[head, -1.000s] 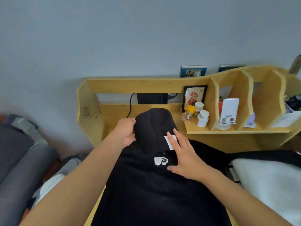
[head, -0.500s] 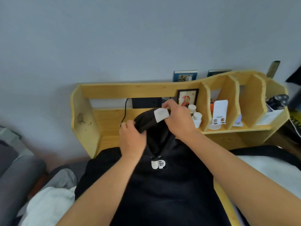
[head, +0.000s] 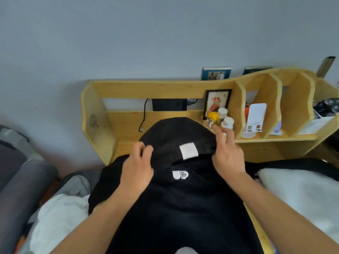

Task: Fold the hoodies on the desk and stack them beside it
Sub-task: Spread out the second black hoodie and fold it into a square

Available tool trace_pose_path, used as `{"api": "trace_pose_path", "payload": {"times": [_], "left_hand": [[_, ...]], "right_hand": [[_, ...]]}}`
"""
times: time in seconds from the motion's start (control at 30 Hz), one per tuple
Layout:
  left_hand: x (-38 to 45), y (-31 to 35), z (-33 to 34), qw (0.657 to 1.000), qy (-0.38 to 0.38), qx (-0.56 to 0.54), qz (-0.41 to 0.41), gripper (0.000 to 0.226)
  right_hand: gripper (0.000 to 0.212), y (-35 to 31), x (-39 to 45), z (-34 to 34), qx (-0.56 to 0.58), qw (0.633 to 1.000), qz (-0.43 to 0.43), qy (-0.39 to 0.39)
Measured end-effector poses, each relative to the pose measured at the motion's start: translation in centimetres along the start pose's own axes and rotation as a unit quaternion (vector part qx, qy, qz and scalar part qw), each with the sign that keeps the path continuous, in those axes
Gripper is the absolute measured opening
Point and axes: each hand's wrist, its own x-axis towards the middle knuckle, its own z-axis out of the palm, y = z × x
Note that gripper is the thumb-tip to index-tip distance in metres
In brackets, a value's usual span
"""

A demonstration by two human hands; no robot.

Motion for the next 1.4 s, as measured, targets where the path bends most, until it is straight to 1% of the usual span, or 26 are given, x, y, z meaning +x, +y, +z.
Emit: {"api": "trace_pose_path", "payload": {"times": [0.03,0.1,0.17,0.2,0.23,0.33,0.4,0.47,0.53,0.57,0.6,0.63,0.67,0.7,0.73,0.77,0.8,0.87,0.9,1.07,1.1,1.17,1.23,1.27,1.33,1.4], "left_hand": [[-3.0,-0.7,1.4,0.999,-0.036,0.017,0.025,0.073],[-9.4,-2.3,4.3,0.975,-0.207,0.077,0.038,0.082],[-14.8,-3.6,6.1,0.902,-0.414,0.119,0.031,0.086],[-16.5,-3.9,6.5,0.862,-0.492,0.126,0.0,0.084],[-17.2,-3.8,6.4,0.849,-0.514,0.111,-0.045,0.077],[-15.7,-3.3,6.5,0.926,-0.351,0.023,-0.136,0.045],[-13.0,-2.4,6.6,0.943,-0.286,-0.04,-0.162,0.043],[-11.0,-1.4,7.1,0.931,-0.319,-0.102,-0.142,0.058],[-10.0,-0.2,7.7,0.914,-0.382,-0.104,-0.092,0.068],[-10.0,0.4,8.0,0.907,-0.396,-0.103,-0.096,0.066],[-10.3,1.0,8.5,0.902,-0.39,-0.115,-0.146,0.058],[-10.5,1.6,8.8,0.882,-0.366,-0.149,-0.258,0.047],[-10.5,2.1,9.1,0.828,-0.332,-0.194,-0.407,0.038],[-10.4,2.5,9.3,0.744,-0.303,-0.239,-0.546,0.036],[-10.5,2.6,9.8,0.654,-0.277,-0.282,-0.645,0.041],[-10.6,2.6,10.3,0.592,-0.267,-0.307,-0.695,0.048],[-10.7,2.5,10.5,0.569,-0.264,-0.312,-0.713,0.054],[-10.7,1.8,10.9,0.571,-0.264,-0.302,-0.716,0.06],[-10.6,1.4,11.1,0.569,-0.264,-0.305,-0.717,0.058],[-9.1,0.1,10.7,0.502,-0.237,-0.368,-0.746,0.041],[-8.9,-0.1,10.1,0.479,-0.218,-0.405,-0.748,0.038],[-8.5,-0.4,8.2,0.394,-0.156,-0.52,-0.741,0.031],[-8.1,-0.8,6.1,0.302,-0.089,-0.632,-0.708,0.029],[-7.6,-0.9,5.2,0.274,-0.063,-0.669,-0.688,0.029],[-5.8,-1.1,3.9,0.248,-0.038,-0.706,-0.662,0.031],[-3.1,-1.2,2.7,0.242,-0.025,-0.724,-0.646,0.032]], "right_hand": [[0.091,0.7,-3.2,1.2,-0.016,0.998,-0.036,-0.041],[0.096,2.6,-10.5,4.0,-0.08,0.962,-0.116,-0.232],[0.088,4.5,-16.8,6.3,-0.078,0.887,-0.119,-0.439],[0.083,5.3,-18.6,6.8,-0.064,0.863,-0.096,-0.493],[0.075,5.7,-19.5,7.1,-0.047,0.866,-0.07,-0.494],[0.043,5.8,-17.7,7.9,-0.006,0.92,0.021,-0.391],[0.03,4.8,-14.9,8.3,0.043,0.937,0.066,-0.34],[0.027,3.2,-12.5,8.6,0.093,0.937,0.075,-0.329],[0.029,0.9,-11.6,9.2,0.128,0.92,0.101,-0.356],[0.03,0.0,-11.6,9.8,0.144,0.903,0.153,-0.375],[0.032,-0.8,-11.8,10.3,0.175,0.868,0.248,-0.392],[0.038,-1.3,-12.0,10.7,0.225,0.806,0.373,-0.4],[0.046,-1.6,-12.3,11.0,0.288,0.718,0.491,-0.401],[0.055,-1.6,-12.6,11.2,0.347,0.632,0.575,-0.388],[0.062,-1.5,-12.7,11.3,0.382,0.578,0.615,-0.378],[0.067,-1.3,-12.6,11.2,0.402,0.552,0.628,-0.374],[0.071,-1.3,-12.4,11.1,0.416,0.535,0.633,-0.374],[0.07,-1.4,-11.8,11.0,0.433,0.507,0.642,-0.378],[0.067,-1.5,-11.5,11.1,0.433,0.497,0.649,-0.379],[0.039,-1.1,-11.6,10.6,0.443,0.47,0.672,-0.361],[0.032,-0.8,-11.5,10.0,0.465,0.463,0.672,-0.344],[0.021,-0.2,-10.6,8.3,0.516,0.448,0.667,-0.296],[0.017,0.3,-9.2,6.2,0.595,0.39,0.663,-0.235],[0.017,0.4,-8.3,5.1,0.636,0.352,0.657,-0.2],[0.022,0.4,-6.0,3.6,0.686,0.318,0.637,-0.149],[0.03,-0.3,-3.5,2.6,0.701,0.324,0.624,-0.122]]}}
